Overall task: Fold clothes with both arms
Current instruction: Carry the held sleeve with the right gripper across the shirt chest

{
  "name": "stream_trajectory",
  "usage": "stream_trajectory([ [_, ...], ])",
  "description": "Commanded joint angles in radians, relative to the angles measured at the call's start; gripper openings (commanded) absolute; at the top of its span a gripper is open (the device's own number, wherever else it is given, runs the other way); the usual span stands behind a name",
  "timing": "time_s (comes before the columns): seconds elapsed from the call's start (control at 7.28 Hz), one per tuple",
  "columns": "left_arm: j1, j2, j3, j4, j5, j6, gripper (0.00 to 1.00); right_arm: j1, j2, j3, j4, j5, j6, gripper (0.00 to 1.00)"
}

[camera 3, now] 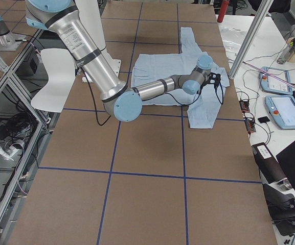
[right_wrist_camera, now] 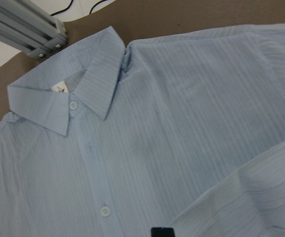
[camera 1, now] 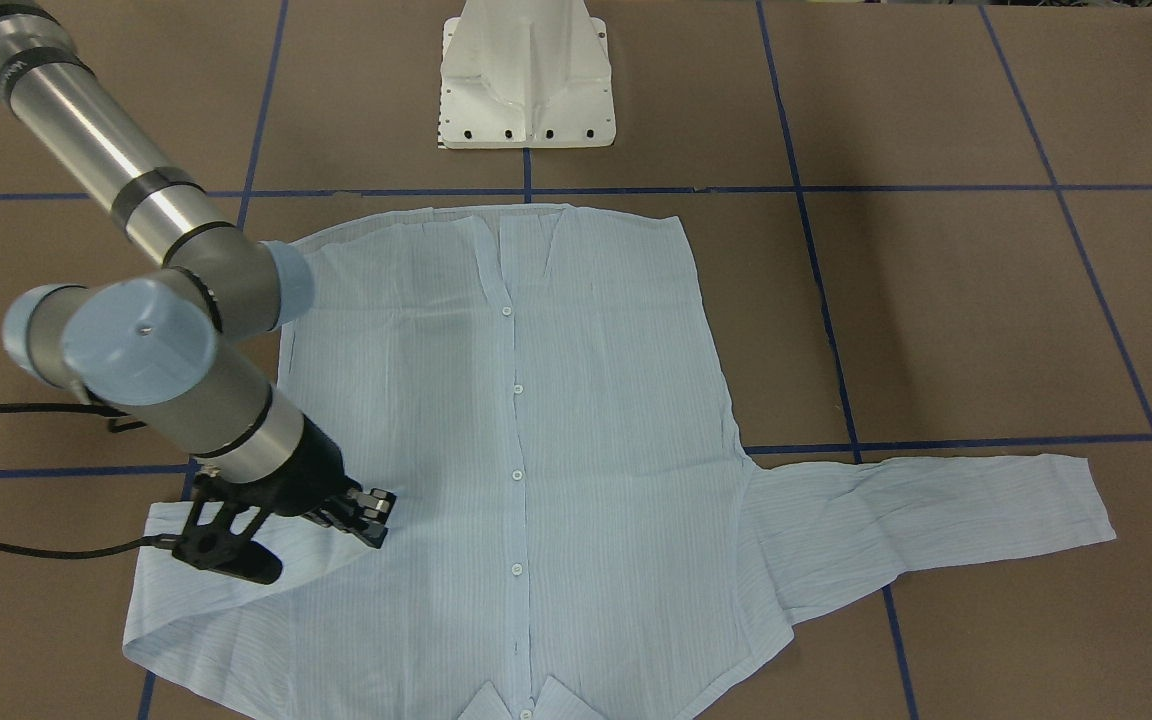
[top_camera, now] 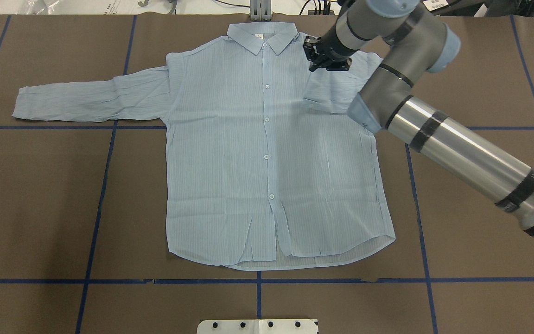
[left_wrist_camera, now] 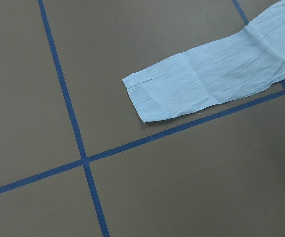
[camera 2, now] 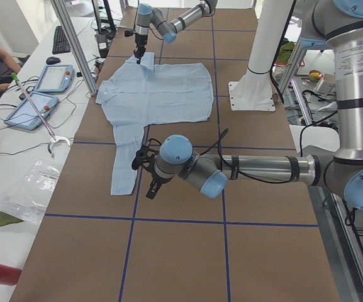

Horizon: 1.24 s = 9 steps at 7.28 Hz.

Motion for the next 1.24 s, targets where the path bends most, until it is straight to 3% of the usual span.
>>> stream_trajectory([
  [0.0,-0.001,0.004,-0.005,0.000,-0.029,0.000,1.00,-0.092,0.239,-0.193,0.003,-0.158,0.097,0.00],
  [0.41,-0.001,0.010,-0.023,0.000,-0.029,0.000,1.00,-0.176,0.312,-0.243,0.017,-0.261,0.107,0.00],
  [0.69,-0.001,0.011,-0.022,0.002,-0.029,-0.002,1.00,-0.180,0.341,-0.307,0.054,-0.272,0.107,0.00],
  [0.82,0.003,0.005,-0.022,0.002,-0.027,0.000,1.00,-0.187,0.367,-0.336,0.054,-0.278,0.107,0.98],
  [1.1,0.037,-0.063,0.050,0.003,-0.018,-0.015,1.00,-0.225,0.392,-0.335,0.007,-0.303,0.115,1.00],
])
